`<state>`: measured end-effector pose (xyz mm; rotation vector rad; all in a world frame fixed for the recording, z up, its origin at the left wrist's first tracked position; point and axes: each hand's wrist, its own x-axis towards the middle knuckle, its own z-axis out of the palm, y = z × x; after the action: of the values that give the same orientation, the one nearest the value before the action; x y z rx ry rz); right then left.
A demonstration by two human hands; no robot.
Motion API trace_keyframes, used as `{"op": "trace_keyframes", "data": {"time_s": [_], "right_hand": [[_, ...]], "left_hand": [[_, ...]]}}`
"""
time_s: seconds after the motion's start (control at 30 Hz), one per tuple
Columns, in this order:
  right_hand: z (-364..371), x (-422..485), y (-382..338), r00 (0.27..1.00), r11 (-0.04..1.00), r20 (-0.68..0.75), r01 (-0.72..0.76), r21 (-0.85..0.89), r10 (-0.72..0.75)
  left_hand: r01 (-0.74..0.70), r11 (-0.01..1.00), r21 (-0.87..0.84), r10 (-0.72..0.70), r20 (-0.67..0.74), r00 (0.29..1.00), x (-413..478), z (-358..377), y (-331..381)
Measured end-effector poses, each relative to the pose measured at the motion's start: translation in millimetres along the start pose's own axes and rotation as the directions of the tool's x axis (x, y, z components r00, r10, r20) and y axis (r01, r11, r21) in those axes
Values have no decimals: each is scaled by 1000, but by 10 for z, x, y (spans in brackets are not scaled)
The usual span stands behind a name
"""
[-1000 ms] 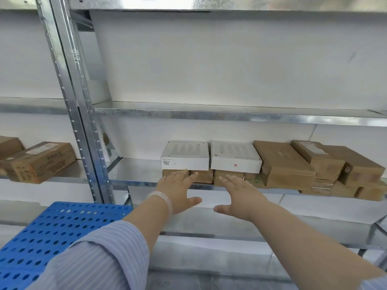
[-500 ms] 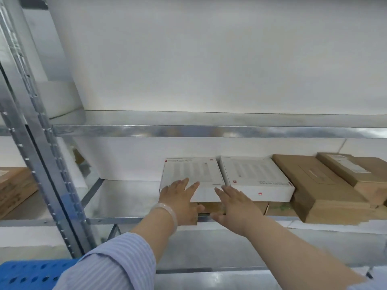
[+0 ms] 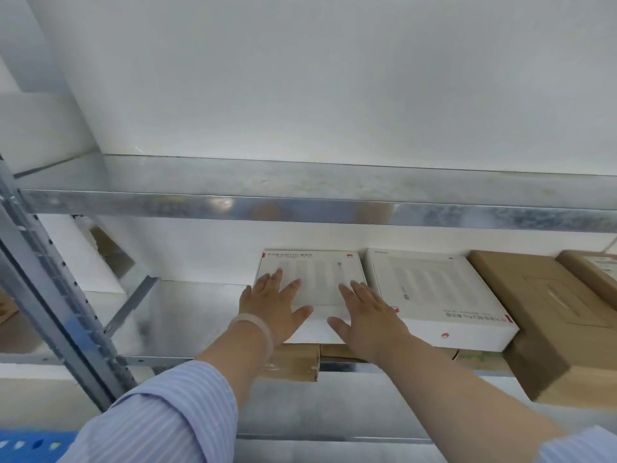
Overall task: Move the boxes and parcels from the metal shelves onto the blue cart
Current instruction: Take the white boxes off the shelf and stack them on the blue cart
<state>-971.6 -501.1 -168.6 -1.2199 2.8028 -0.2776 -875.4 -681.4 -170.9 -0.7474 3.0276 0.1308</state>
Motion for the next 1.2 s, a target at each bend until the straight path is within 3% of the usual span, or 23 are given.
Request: {"op": "trace_keyframes", "data": {"time_s": [0.3,0.57,0.77,0.87,1.2], "right_hand": [[114,409,61,997,997,81,-10,83,3],[107,757,127,977,963,137,-188,192,163],[218,953,99,912,887,217,-395,238,348],[221,1013,115,887,851,278,-443,282,370],[125,962,21,941,880,230,-320,352,250]], "left_hand": [[106,994,-6,-104,160,982,169,220,-164],[111,993,-29,-109,76,991,245,187,-381],[284,937,-205,-243,202,949,530,206,-467],[329,865,-379,-242,259,935,600,270,-517],[365,758,-540,-345,143,928,352,286,-579]]}}
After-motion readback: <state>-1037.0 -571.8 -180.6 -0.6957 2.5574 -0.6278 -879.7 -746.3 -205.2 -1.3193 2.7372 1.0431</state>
